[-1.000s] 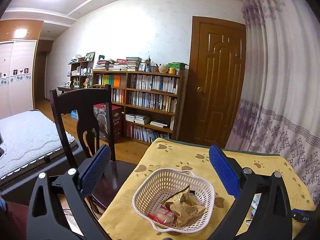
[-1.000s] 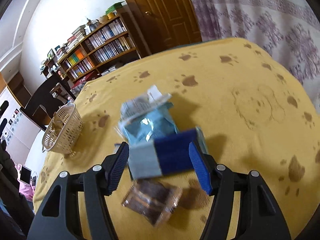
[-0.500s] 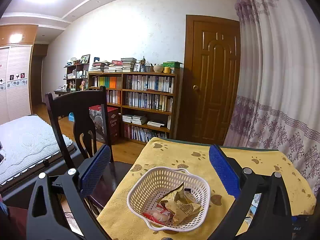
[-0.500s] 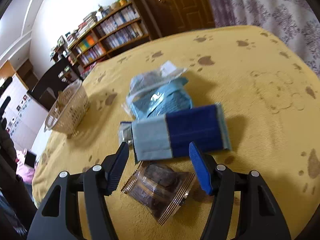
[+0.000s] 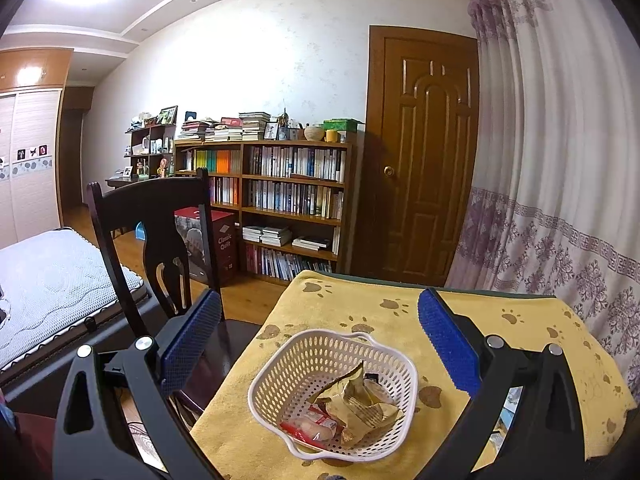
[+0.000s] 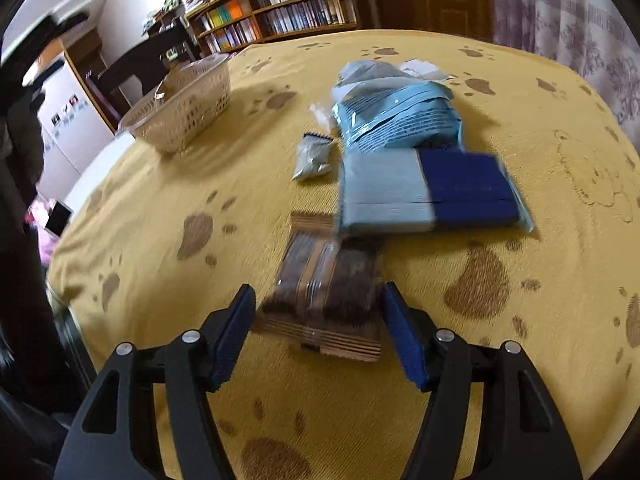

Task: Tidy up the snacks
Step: 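Grasp the brown-striped cookie packet with the right tool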

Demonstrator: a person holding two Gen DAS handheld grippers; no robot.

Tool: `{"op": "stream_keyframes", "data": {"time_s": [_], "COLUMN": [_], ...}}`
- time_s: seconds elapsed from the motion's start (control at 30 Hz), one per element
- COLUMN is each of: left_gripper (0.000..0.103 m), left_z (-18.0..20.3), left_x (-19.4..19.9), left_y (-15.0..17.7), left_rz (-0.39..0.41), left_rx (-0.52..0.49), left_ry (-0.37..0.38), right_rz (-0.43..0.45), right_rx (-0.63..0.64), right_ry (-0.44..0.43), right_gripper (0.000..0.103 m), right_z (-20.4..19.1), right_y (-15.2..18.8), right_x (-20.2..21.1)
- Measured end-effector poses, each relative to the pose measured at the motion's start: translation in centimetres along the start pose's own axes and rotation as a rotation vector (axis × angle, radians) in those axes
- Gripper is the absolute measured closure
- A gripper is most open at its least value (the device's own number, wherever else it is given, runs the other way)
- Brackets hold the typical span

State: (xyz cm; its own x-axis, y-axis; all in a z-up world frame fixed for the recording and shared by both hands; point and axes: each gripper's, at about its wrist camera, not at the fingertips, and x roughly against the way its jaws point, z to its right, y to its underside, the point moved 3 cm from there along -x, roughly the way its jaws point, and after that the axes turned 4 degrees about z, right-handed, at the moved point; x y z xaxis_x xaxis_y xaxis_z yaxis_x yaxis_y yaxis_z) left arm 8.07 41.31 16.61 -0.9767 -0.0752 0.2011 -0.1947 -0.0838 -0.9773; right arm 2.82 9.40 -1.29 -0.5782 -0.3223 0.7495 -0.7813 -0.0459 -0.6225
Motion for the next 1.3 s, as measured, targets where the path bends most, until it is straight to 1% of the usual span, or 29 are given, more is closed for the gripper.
{"op": "stream_keyframes", "data": {"time_s": [0.17,0.3,0.37,0.4,0.43,0.57,0.63,0.73,0.83,1.0,1.13,1.17,1.3], "left_gripper": [0.003,0.003,0.003,0.003,0.003,0.003,0.003,0.003,0.003,0.003,0.003,0.003,0.003], "left_z": [0.6,0.9,0.9,0.9,1.0,1.3,1.7,2.7,4.3,7.9,11.6,12.8,16.5], "left_x": [0.1,-0.1,-0.1,-0.1,-0.2,-0.4,-0.6,-1.0,-1.6,-3.3,-4.6,-5.0,-6.2], "left_y": [0.1,0.2,0.3,0.4,0.5,0.7,0.8,1.3,2.3,4.8,6.4,6.8,8.4], "left_rz": [0.002,0.0,-0.001,-0.003,-0.005,-0.011,-0.016,-0.032,-0.06,-0.14,-0.193,-0.211,-0.278], "left_rx": [-0.015,-0.023,-0.02,-0.02,-0.023,-0.031,-0.04,-0.059,-0.087,-0.137,-0.189,-0.198,-0.227], "left_ry": [0.01,0.014,0.015,0.016,0.015,0.016,0.019,0.036,0.07,0.134,0.232,0.275,0.401], "right_rz": [0.019,0.024,0.025,0.031,0.033,0.04,0.043,0.054,0.079,0.117,0.132,0.132,0.13], "right_rx": [0.02,0.064,0.1,0.111,0.113,0.127,0.125,0.114,0.121,0.104,0.064,0.052,-0.007], "right_ry": [0.078,0.158,0.205,0.21,0.201,0.178,0.148,0.067,0.039,0.037,0.065,0.076,0.097], "right_gripper": [0.035,0.034,0.036,0.04,0.044,0.048,0.049,0.049,0.049,0.049,0.049,0.049,0.049], "right_z": [-0.6,-1.4,-1.8,-2.0,-2.0,-2.3,-2.5,-2.8,-3.1,-2.0,0.4,1.2,3.9], "right_y": [-0.6,-1.1,-1.1,-0.9,-0.8,-0.2,0.3,1.1,1.8,2.0,2.3,2.4,2.9], "right_x": [-0.8,-1.7,-2.0,-2.0,-1.9,-1.3,-0.8,0.2,1.3,3.1,4.0,4.1,4.3]}}
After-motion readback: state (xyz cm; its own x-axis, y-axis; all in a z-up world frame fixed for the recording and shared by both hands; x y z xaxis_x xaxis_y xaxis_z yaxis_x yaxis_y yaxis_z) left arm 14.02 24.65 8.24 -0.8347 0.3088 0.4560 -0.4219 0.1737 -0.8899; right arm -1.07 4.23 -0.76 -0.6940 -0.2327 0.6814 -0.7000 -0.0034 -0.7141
